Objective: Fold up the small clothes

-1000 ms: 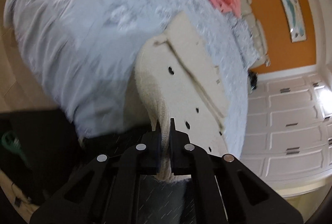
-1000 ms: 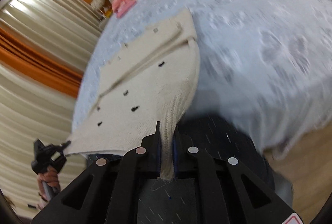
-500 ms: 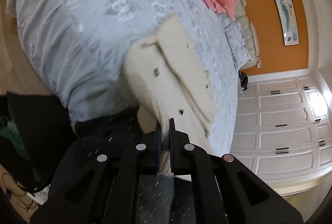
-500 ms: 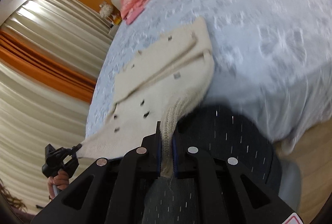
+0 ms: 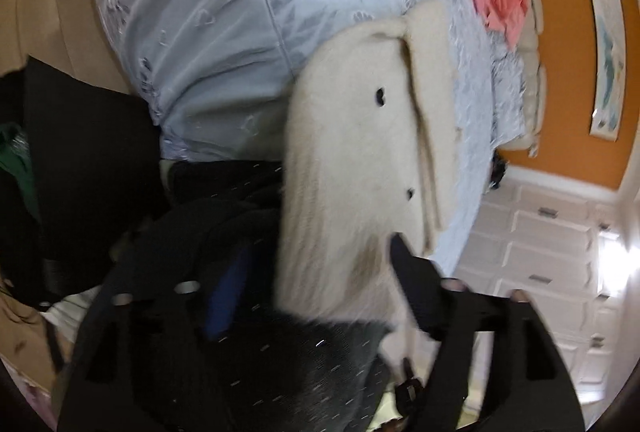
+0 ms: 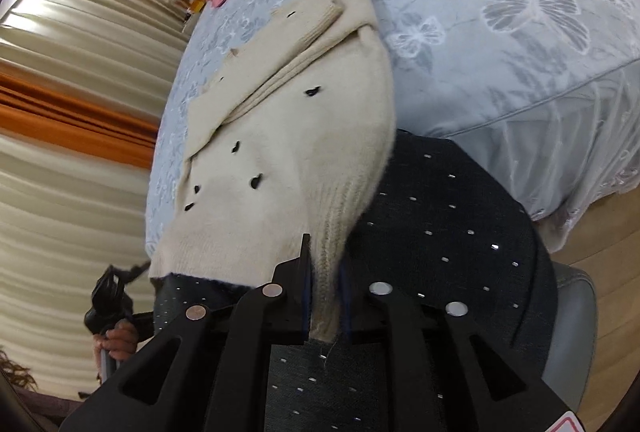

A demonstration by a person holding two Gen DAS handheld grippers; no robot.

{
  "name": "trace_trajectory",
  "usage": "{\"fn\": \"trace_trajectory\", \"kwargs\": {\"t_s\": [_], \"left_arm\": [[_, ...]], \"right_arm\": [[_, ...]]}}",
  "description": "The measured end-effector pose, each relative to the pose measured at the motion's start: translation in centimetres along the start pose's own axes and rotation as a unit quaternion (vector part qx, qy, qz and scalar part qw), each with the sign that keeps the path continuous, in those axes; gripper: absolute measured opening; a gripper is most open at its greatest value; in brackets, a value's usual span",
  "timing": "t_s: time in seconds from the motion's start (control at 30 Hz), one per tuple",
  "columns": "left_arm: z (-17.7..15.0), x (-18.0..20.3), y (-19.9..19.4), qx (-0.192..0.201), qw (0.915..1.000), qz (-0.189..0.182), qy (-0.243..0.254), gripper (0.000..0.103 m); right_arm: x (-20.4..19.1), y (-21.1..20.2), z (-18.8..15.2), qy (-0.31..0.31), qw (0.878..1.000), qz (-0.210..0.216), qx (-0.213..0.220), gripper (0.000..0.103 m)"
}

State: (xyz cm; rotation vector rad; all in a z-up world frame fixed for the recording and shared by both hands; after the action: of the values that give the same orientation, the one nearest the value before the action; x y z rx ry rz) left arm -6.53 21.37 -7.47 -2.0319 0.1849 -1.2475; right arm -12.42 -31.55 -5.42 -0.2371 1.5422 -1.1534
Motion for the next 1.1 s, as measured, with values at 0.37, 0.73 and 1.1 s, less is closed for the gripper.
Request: {"fn": "trace_trajectory", "kwargs": {"t_s": [0.37,0.73,1.1], "left_arm": [[0.4,2.4,-0.6,-0.010,0.9989,0.008,0.045,0.009],[-6.3,7.2,-9.6,0.001,0.9888,-0.062,0.136,0.007],[-0.2,16.7,-6.8,0.063,0.9743,-0.074,0.203,0.007]], "right_arm": [[-1.8,-1.8,1.0,-0.003,0.998,0.046,0.047,0.008],[-1.5,-12.6,-2.9,0.014,0.984,0.106,0.145,0.008],[-2.1,-12.1,7.0,0.009,0.973,0.130,0.190,0.008]]}}
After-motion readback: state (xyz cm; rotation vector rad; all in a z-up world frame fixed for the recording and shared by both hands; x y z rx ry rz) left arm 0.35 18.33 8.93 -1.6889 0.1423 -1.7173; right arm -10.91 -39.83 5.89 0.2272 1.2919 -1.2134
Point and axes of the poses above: each gripper's, at about its wrist camera, not at the fingertips, and y roughly the way its jaws point, x to its right, z to its top, the point moved 1 cm from there along y, roughly the way its jaws point, and after that the axes turned 6 degrees about -x, right-handed, at the moved point
